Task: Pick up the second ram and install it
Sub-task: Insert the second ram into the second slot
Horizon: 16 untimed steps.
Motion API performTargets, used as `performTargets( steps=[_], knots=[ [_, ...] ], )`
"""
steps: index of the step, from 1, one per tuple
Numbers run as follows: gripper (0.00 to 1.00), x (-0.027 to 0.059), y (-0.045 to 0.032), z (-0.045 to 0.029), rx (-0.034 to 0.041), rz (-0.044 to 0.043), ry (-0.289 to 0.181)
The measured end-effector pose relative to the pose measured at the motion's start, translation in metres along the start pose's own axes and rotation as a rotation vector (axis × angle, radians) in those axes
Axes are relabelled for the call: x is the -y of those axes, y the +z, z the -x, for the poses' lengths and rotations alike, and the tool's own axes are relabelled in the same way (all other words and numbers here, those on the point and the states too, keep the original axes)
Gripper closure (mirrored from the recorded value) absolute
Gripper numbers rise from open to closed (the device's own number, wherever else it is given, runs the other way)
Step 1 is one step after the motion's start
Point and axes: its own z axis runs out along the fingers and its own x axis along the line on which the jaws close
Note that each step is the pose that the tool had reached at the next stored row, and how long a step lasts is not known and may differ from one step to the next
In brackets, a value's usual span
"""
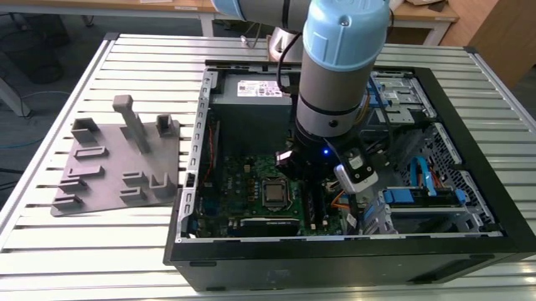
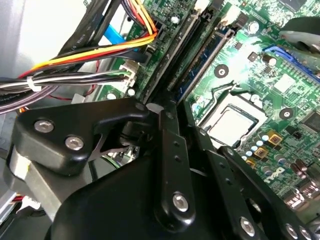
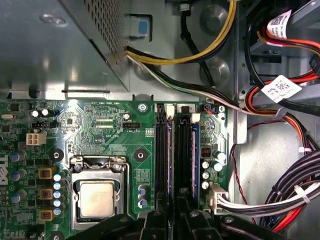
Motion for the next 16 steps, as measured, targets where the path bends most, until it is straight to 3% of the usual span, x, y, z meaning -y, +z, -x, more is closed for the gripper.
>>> performTargets(
  steps=[1, 3, 11, 13, 16],
  knots=[
    [0.78, 0.0000, 0.0000, 0.0000, 0.0000, 0.0000, 0.000],
    [0.78, 0.0001, -0.0043, 0.0003, 0.0000, -0.0002, 0.000],
    [0.78, -0.0040, -0.0380, 0.0022, 0.0002, 0.0002, 0.000],
    [0.86, -0.0060, -0.0435, 0.0024, 0.0001, -0.0001, 0.000],
    [0.89, -0.0079, -0.0467, 0.0027, 0.0001, 0.0000, 0.000]
  ],
)
